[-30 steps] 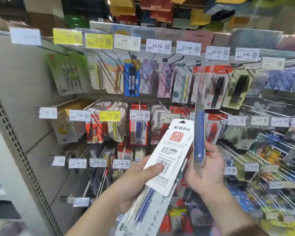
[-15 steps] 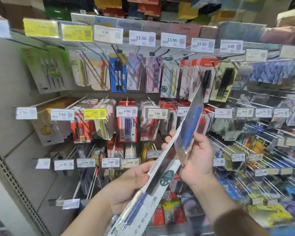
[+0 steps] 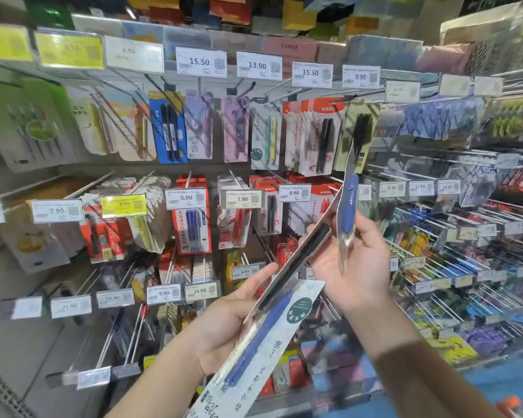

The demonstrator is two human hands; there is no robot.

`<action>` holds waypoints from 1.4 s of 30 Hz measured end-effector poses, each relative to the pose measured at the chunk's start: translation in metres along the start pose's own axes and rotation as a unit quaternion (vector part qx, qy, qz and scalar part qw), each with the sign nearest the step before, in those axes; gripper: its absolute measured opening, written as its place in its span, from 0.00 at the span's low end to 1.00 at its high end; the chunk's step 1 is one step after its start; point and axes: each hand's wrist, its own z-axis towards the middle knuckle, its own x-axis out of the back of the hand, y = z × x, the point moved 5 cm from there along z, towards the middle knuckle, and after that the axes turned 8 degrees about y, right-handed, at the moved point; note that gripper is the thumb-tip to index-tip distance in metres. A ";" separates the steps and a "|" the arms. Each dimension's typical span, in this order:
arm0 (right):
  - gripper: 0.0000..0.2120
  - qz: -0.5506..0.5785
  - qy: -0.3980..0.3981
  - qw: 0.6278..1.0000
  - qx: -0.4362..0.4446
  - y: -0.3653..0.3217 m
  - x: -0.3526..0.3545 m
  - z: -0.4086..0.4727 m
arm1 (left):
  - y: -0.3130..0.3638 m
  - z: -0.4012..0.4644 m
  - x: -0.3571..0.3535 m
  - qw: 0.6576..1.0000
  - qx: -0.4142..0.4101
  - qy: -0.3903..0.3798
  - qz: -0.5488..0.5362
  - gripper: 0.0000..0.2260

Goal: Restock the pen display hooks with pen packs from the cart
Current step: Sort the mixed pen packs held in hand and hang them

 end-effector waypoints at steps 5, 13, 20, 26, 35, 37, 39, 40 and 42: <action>0.16 -0.031 0.024 0.999 0.013 -0.024 -0.001 -0.009 | -0.005 0.001 -0.009 0.994 0.014 0.065 0.091 0.16; 0.15 -0.104 0.088 0.990 0.020 -0.030 0.014 -0.014 | -0.007 0.016 0.006 0.972 -0.041 0.175 0.149 0.10; 0.15 -0.220 0.086 0.971 0.039 -0.022 0.032 -0.027 | 0.005 0.025 0.002 0.942 -0.107 0.299 0.106 0.18; 0.13 -0.261 0.142 0.953 0.065 -0.015 0.050 -0.036 | 0.005 0.023 -0.030 0.961 -0.136 0.219 0.094 0.11; 0.04 -0.266 0.262 0.924 0.075 -0.028 0.091 -0.049 | -0.023 0.029 -0.054 0.947 -0.147 0.155 0.239 0.24; 0.02 -0.298 0.263 0.914 0.079 -0.036 0.101 -0.053 | -0.031 0.033 -0.057 0.944 -0.145 0.152 0.256 0.25; 0.03 -0.283 0.262 0.920 0.071 -0.043 0.113 -0.055 | -0.039 0.039 -0.062 0.942 -0.139 0.151 0.267 0.24; 0.03 -0.269 0.266 0.923 0.070 -0.047 0.121 -0.055 | -0.043 0.041 -0.065 0.941 -0.135 0.152 0.270 0.23; 0.02 -0.249 0.259 0.931 0.063 -0.057 0.133 -0.056 | -0.052 0.047 -0.071 0.945 -0.124 0.146 0.266 0.23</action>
